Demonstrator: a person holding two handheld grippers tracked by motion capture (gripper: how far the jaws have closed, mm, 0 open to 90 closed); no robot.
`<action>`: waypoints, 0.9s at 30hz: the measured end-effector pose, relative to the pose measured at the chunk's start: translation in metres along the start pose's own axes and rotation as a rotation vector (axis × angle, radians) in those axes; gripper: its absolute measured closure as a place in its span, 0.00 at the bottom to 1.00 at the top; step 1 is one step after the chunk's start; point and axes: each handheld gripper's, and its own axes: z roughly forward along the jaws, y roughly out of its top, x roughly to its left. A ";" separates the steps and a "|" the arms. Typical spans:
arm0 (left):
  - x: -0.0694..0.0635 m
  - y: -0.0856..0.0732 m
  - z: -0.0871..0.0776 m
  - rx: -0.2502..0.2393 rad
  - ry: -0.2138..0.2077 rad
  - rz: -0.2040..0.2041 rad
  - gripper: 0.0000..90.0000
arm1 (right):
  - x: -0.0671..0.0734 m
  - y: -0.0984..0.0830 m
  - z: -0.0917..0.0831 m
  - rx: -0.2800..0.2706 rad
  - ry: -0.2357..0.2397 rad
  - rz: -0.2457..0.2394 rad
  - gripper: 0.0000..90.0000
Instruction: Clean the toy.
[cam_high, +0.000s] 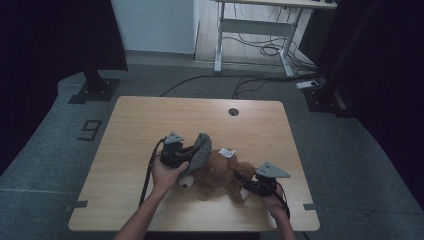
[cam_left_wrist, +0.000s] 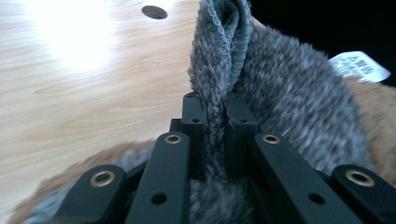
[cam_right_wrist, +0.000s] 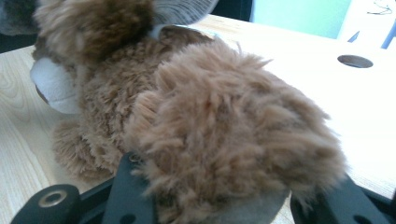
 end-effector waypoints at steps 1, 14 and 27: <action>0.003 -0.005 -0.005 -0.008 0.000 -0.003 0.90 | 0.000 0.000 0.000 0.001 0.002 0.000 0.64; 0.029 -0.036 -0.054 -0.097 0.058 -0.016 0.90 | 0.001 -0.002 0.000 0.010 0.013 0.005 0.63; 0.073 -0.076 -0.061 -0.005 0.123 -0.134 0.90 | -0.001 -0.003 0.001 0.003 0.004 0.015 0.64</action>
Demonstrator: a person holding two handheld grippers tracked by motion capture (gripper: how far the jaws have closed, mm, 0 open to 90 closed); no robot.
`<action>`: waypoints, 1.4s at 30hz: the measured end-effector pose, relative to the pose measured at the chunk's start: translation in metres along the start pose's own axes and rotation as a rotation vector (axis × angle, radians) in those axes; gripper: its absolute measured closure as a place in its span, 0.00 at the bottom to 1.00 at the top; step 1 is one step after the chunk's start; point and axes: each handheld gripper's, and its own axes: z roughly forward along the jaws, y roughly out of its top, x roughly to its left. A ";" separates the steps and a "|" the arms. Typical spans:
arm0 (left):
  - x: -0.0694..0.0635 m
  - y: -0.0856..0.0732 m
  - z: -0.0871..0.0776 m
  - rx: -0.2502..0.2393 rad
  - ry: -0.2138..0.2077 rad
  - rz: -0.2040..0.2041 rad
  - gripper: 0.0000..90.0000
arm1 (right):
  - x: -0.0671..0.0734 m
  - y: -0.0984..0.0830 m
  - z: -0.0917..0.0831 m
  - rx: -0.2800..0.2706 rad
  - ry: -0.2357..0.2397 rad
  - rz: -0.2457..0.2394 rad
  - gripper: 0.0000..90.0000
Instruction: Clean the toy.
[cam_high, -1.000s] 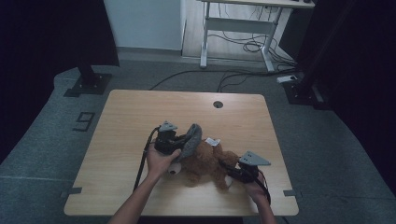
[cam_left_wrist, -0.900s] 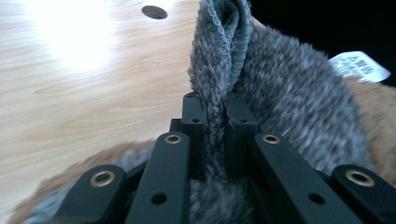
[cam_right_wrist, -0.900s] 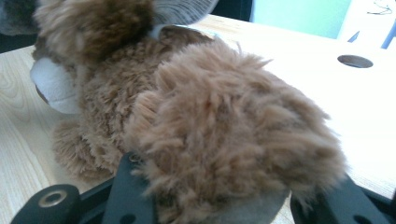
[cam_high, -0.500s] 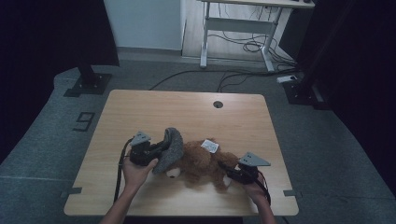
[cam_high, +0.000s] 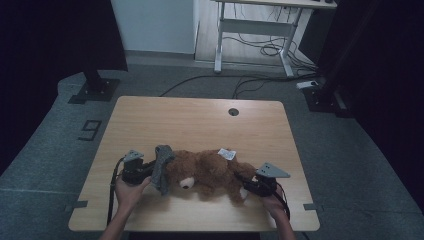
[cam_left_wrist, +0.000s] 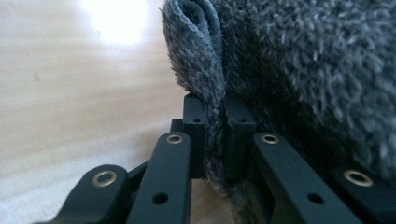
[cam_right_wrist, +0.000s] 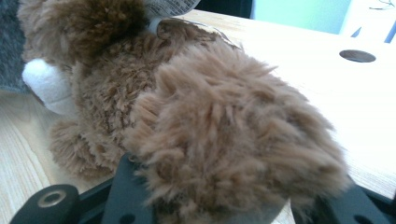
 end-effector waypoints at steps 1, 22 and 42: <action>0.000 0.002 -0.003 -0.023 -0.014 -0.013 0.90 | 0.000 0.000 0.000 -0.003 0.002 -0.001 0.64; -0.121 0.075 0.057 0.012 -0.119 0.203 0.90 | 0.001 0.000 -0.001 -0.007 0.002 -0.030 0.64; -0.044 0.042 0.006 -0.069 -0.059 0.084 0.90 | 0.003 0.000 -0.002 -0.002 0.014 -0.035 0.63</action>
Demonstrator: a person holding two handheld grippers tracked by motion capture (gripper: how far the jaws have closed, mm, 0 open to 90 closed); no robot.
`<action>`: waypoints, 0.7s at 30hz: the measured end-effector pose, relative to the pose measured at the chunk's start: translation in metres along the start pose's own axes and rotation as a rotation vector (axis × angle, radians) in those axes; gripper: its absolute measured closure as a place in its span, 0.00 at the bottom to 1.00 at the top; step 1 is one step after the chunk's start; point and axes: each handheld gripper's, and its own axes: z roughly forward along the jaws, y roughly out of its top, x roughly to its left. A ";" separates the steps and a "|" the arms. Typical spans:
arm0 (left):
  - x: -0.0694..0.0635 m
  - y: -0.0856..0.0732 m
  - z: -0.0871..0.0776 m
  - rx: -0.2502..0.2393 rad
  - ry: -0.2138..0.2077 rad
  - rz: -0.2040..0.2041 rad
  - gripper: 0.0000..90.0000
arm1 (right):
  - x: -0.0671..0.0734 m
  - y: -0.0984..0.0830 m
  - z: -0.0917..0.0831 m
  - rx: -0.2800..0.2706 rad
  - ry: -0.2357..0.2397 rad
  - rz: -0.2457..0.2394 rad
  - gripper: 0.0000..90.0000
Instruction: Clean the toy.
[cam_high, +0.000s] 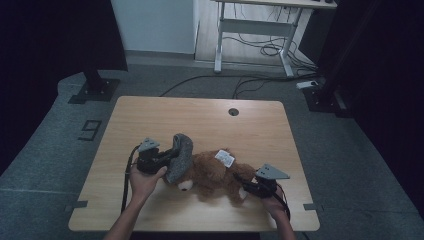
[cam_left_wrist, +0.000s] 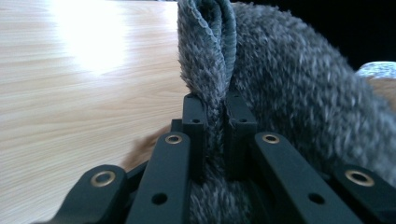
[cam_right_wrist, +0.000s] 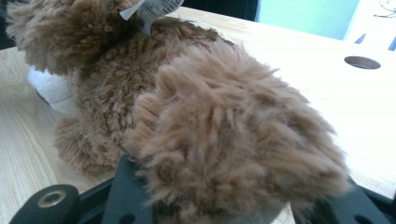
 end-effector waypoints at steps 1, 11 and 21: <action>0.003 -0.002 -0.003 -0.002 0.009 -0.003 0.90 | 0.000 0.000 0.000 0.000 -0.001 0.001 0.64; 0.039 -0.034 -0.015 0.056 0.076 -0.073 0.90 | -0.002 -0.001 0.002 0.001 -0.017 0.021 0.64; -0.002 0.026 -0.034 -0.059 0.031 0.034 0.90 | -0.002 -0.001 0.002 -0.008 -0.016 0.014 0.64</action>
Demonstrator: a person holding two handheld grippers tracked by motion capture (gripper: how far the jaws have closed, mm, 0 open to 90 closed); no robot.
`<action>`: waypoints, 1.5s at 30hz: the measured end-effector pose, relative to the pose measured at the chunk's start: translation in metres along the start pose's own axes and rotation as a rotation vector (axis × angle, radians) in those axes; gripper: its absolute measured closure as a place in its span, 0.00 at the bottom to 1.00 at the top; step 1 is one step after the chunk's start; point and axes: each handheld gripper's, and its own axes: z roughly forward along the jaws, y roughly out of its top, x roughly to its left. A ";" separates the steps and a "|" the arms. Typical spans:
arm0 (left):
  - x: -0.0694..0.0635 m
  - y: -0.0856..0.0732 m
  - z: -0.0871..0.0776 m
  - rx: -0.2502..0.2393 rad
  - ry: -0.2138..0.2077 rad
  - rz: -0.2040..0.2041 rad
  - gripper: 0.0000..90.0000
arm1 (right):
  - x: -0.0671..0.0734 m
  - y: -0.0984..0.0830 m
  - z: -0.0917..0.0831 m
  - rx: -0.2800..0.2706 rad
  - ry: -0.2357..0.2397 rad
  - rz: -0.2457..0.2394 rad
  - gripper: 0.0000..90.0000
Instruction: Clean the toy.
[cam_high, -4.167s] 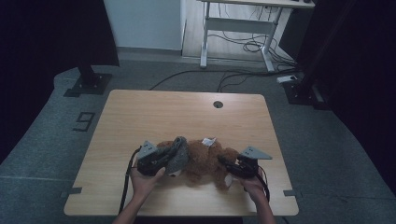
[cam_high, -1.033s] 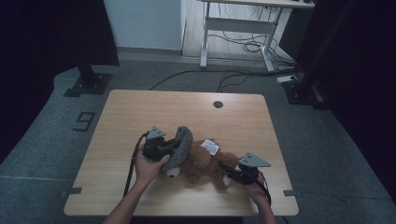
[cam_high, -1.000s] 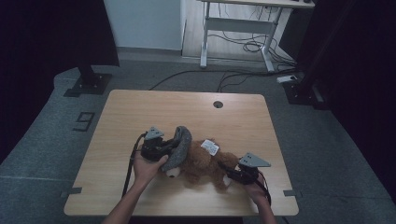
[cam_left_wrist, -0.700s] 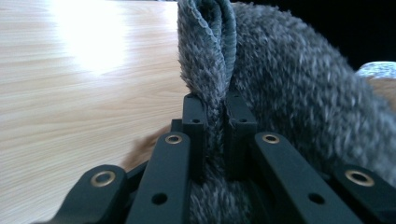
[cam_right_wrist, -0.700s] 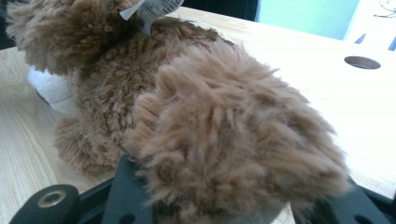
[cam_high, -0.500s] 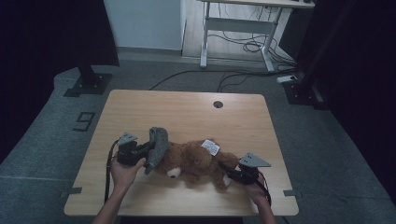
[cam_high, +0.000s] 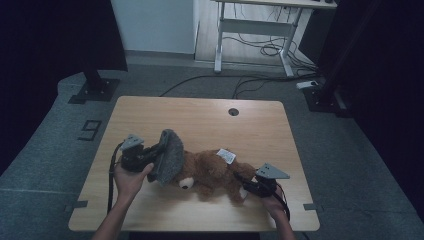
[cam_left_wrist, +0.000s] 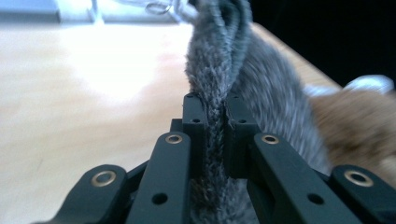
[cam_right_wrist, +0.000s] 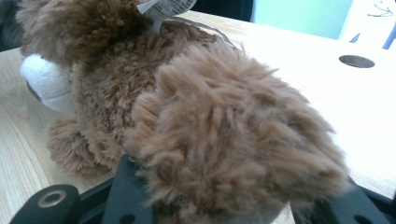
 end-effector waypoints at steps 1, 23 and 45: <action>-0.008 0.008 0.003 -0.003 -0.014 0.016 0.90 | 0.000 0.000 0.000 -0.001 0.001 -0.003 0.64; -0.124 0.027 0.131 0.265 -0.285 0.146 0.90 | 0.001 0.000 0.000 0.002 0.004 -0.019 0.64; -0.054 -0.005 0.065 0.193 -0.232 0.046 0.90 | 0.000 -0.001 0.001 -0.001 0.015 0.000 0.64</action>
